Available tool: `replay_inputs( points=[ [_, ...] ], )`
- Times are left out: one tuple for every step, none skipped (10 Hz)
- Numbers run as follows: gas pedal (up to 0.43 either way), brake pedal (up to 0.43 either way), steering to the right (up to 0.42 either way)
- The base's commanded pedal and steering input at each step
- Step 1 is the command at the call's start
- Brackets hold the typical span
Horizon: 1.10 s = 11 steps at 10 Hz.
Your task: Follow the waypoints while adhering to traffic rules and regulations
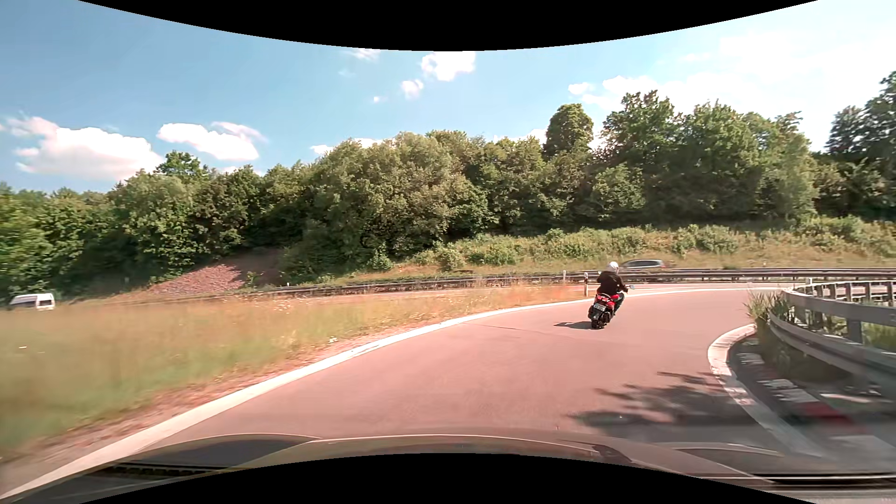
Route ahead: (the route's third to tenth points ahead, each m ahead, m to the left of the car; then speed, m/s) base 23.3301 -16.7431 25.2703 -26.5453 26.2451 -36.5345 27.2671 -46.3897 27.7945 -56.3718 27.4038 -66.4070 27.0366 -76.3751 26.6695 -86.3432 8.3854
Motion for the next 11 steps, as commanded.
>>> replay_inputs(
  points=[
    [0.098,0.012,0.199],
    [0.098,0.012,0.204],
    [0.098,0.012,0.207],
    [0.098,0.012,0.207],
    [0.098,0.012,0.208],
    [0.098,0.012,0.21],
    [0.098,0.012,0.214],
    [0.098,0.012,0.219],
    [0.098,0.012,0.222],
    [0.098,0.012,0.223],
    [0.098,0.012,0.224]
  ],
)
